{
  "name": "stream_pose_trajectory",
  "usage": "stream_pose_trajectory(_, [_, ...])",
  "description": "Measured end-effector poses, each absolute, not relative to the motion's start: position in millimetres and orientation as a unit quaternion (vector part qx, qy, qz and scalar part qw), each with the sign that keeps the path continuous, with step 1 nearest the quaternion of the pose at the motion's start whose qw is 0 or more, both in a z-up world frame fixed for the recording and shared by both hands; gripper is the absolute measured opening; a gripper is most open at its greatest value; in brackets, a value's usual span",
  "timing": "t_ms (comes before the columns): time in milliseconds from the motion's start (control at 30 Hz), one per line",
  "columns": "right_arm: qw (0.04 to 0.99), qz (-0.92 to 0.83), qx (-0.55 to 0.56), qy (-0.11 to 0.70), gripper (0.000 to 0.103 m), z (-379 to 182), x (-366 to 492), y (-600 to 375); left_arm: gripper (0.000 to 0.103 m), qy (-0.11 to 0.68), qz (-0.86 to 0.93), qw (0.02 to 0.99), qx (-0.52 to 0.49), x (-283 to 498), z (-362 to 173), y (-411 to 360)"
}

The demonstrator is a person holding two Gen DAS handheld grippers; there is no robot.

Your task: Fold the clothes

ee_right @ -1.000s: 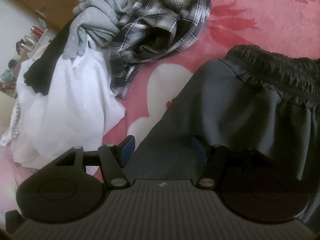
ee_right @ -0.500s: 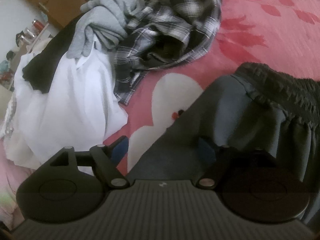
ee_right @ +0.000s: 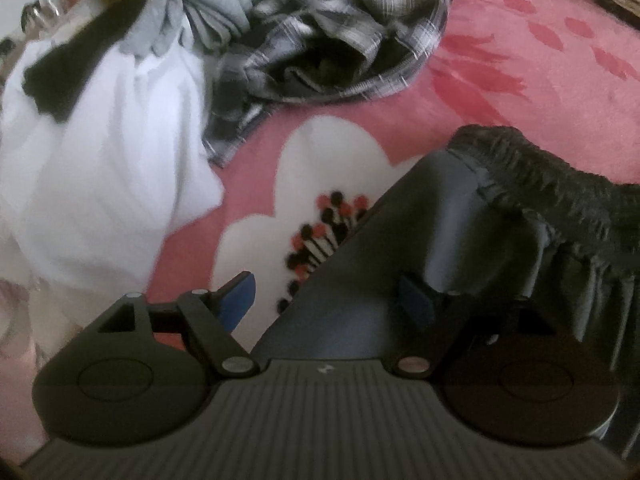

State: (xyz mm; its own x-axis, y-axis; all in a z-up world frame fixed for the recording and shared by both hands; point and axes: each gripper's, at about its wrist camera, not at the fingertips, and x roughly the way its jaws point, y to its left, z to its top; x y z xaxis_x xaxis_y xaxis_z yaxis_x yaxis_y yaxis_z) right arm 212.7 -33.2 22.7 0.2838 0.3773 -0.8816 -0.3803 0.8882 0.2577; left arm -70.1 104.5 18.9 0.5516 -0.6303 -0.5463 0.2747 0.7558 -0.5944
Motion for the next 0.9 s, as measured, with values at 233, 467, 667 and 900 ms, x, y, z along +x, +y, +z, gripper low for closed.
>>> stream_pose_trajectory(233, [0.810, 0.228, -0.058, 0.538, 0.059, 10.0, 204.0, -29.3, 0.001, 0.396, -0.270, 0.849, -0.224, -72.4, 13.3, 96.9])
stream_pose_trajectory(467, [0.824, 0.229, -0.074, 0.514, 0.017, 13.2, 197.7, -38.8, 0.001, 0.385, -0.272, 0.849, -0.237, -74.4, 14.9, 103.2])
stream_pose_trajectory(667, [0.843, 0.235, -0.063, 0.480, 0.004, 31.6, 182.5, -62.1, 0.001, 0.374, -0.296, 0.847, -0.234, -77.1, 21.0, 91.9])
stream_pose_trajectory(900, [0.867, 0.227, -0.047, 0.442, 0.002, 59.6, 162.4, -109.5, 0.001, 0.370, -0.348, 0.831, -0.226, -69.5, 31.6, 63.6])
